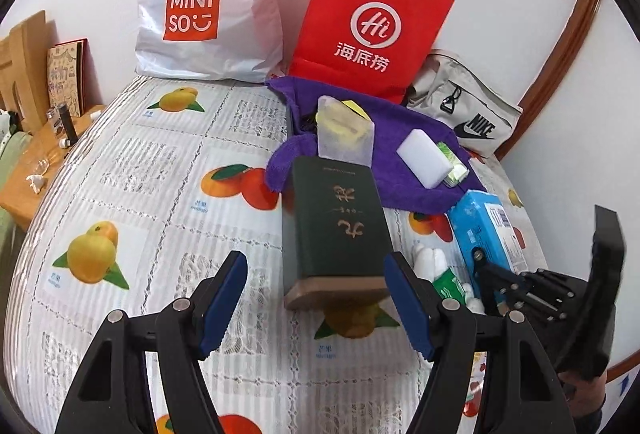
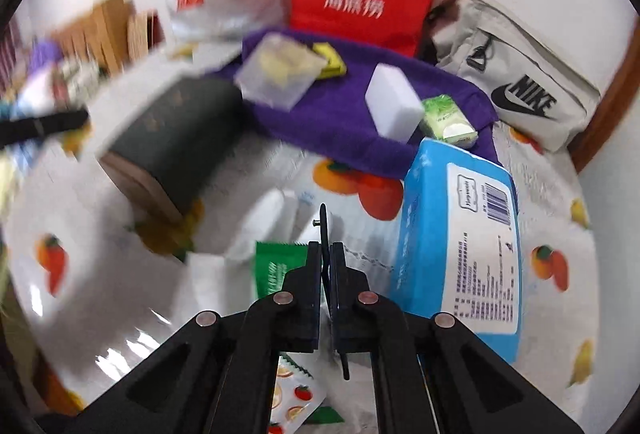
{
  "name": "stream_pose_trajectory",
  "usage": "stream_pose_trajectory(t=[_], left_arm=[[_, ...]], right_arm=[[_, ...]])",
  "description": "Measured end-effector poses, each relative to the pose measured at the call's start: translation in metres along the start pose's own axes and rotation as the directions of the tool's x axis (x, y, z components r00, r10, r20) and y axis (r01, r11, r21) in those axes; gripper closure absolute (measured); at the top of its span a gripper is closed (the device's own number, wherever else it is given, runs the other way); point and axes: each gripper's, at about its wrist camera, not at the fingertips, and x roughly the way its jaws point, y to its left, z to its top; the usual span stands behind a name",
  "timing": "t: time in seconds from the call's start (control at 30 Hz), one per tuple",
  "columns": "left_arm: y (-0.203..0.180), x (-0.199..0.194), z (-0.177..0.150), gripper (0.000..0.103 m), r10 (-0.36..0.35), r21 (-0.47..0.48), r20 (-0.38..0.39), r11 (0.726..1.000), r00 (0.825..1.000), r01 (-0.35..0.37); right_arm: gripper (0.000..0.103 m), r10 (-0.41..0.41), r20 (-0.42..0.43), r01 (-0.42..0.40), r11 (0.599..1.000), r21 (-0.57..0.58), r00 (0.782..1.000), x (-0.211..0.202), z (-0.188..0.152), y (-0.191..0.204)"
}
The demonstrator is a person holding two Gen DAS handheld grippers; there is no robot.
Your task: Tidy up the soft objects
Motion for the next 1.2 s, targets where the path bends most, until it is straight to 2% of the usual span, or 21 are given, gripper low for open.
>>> stream_pose_trajectory(t=[0.2, 0.4, 0.57, 0.73, 1.0, 1.2], left_arm=[[-0.012, -0.008, -0.012, 0.034, 0.016, 0.026, -0.009, 1.000, 1.000, -0.015], [-0.027, -0.015, -0.025, 0.034, 0.033, 0.051, -0.021, 0.998, 0.999, -0.031], [-0.042, -0.013, -0.043, 0.034, 0.035, 0.092, -0.047, 0.995, 0.998, -0.031], [-0.062, -0.003, -0.060, 0.034, -0.015, 0.116, -0.083, 0.993, 0.996, 0.025], [-0.112, 0.012, -0.087, 0.034, -0.109, 0.209, -0.157, 0.968, 0.981, 0.141], [-0.135, 0.029, -0.104, 0.034, -0.117, 0.262, -0.214, 0.950, 0.970, 0.173]], right_arm=[[0.099, 0.061, 0.097, -0.072, 0.991, 0.114, 0.993, -0.039, -0.010, -0.017], [0.099, 0.050, 0.170, -0.076, 0.985, 0.153, 0.984, -0.075, -0.023, -0.033], [0.099, 0.020, 0.111, -0.037, 0.987, 0.158, 0.994, -0.088, -0.055, -0.043], [0.099, 0.014, 0.031, -0.020, 0.974, 0.224, 0.999, -0.073, -0.100, -0.063], [0.099, 0.021, 0.061, -0.037, 0.959, 0.280, 0.998, -0.072, -0.125, -0.084], [0.099, 0.026, 0.089, -0.053, 0.947, 0.316, 0.996, -0.076, -0.137, -0.097]])
